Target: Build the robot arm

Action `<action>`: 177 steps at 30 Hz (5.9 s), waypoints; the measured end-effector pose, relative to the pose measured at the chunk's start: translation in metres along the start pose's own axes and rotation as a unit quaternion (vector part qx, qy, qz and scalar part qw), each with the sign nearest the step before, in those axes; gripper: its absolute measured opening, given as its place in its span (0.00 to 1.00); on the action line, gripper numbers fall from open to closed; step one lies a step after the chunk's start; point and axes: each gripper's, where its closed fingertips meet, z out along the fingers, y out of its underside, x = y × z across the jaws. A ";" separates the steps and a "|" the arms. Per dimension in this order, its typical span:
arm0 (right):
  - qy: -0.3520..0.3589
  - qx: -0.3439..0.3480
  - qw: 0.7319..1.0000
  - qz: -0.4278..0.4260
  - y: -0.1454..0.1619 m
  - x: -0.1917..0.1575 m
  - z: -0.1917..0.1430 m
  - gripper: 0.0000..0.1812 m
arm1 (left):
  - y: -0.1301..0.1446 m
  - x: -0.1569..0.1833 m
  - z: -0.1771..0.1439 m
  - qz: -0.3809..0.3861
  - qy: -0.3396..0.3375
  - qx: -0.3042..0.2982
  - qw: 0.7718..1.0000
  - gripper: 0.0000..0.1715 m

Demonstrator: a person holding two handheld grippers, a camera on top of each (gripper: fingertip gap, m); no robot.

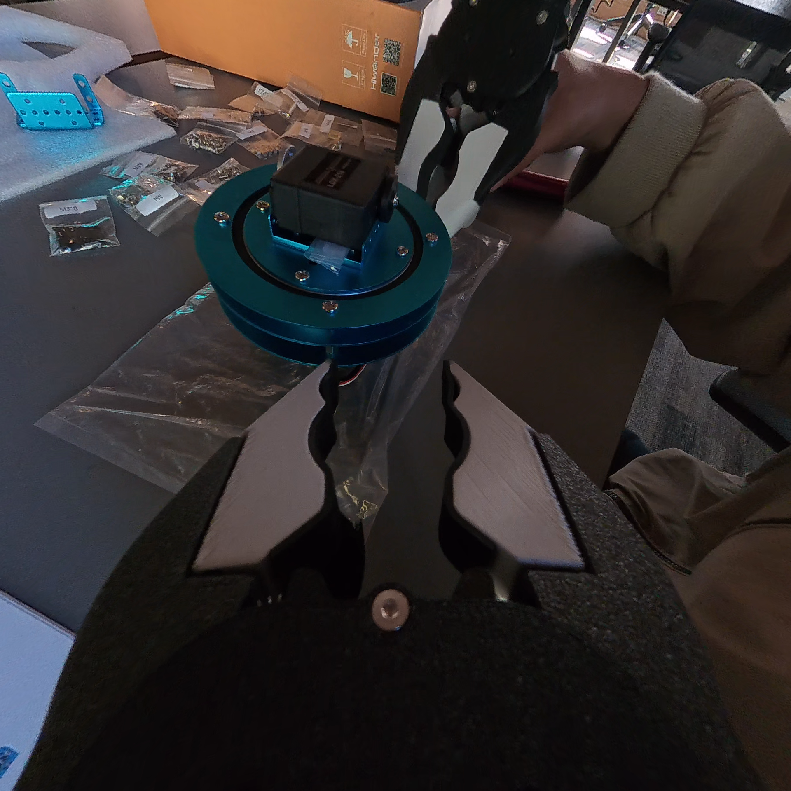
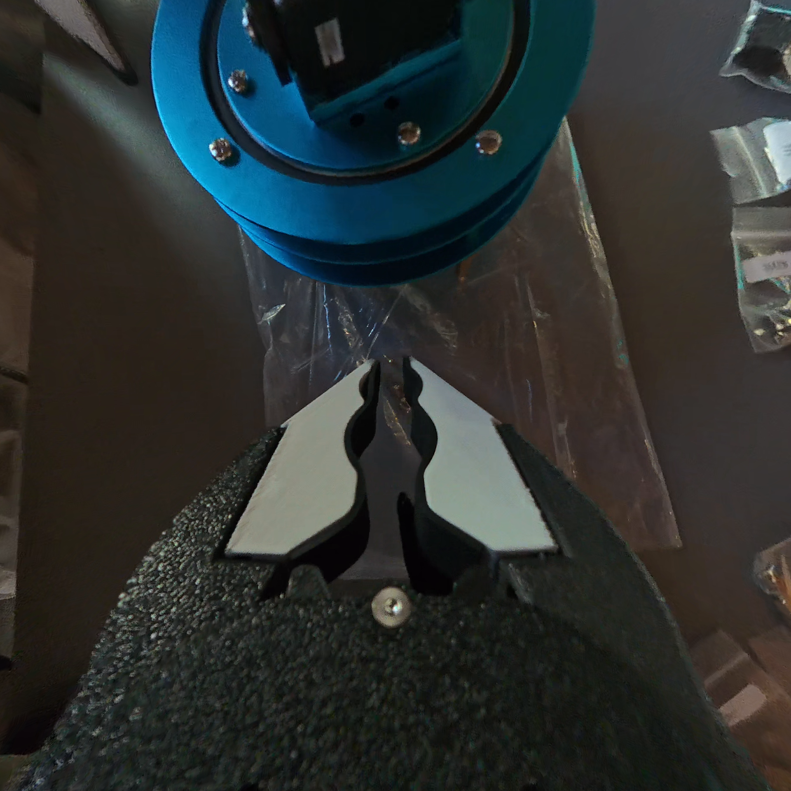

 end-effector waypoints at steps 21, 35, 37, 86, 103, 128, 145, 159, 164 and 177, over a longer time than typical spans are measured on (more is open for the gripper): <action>0.170 0.110 0.976 -0.076 -0.040 -0.012 -0.033 0.00 | -0.023 -0.003 -0.011 -0.040 0.008 0.022 0.999 0.26; 0.367 0.315 0.863 0.147 -0.086 -0.032 -0.055 0.00 | -0.044 -0.065 -0.007 -0.120 0.073 0.040 0.989 0.28; 0.372 0.317 0.856 0.168 -0.081 -0.029 -0.052 0.00 | -0.040 -0.061 0.000 -0.147 0.114 0.040 0.982 0.29; 0.445 0.160 0.797 -0.375 -0.100 -0.024 -0.074 0.00 | -0.060 0.015 -0.025 -0.060 0.100 0.074 0.990 0.13; 0.509 0.126 0.480 -0.704 -0.104 -0.035 -0.071 0.00 | -0.089 -0.040 -0.037 -0.045 -0.055 0.139 0.988 0.20; 0.562 0.176 0.547 -0.595 -0.083 -0.094 -0.070 0.00 | -0.003 0.094 -0.072 -0.125 -0.259 0.135 0.948 0.20; 0.550 0.149 0.600 -0.561 -0.073 -0.066 -0.069 0.00 | -0.011 0.049 -0.054 -0.093 -0.156 0.131 0.975 0.20; 0.535 0.137 0.591 -0.588 -0.068 -0.073 -0.050 0.00 | -0.006 0.084 -0.038 -0.108 -0.125 0.117 0.979 0.20; 0.539 0.121 0.588 -0.591 -0.068 -0.072 -0.046 0.00 | -0.006 0.088 -0.048 -0.092 -0.153 0.110 0.978 0.20; 0.528 0.115 0.609 -0.581 -0.066 -0.067 -0.046 0.00 | -0.020 0.069 -0.040 0.013 -0.181 0.046 0.982 0.23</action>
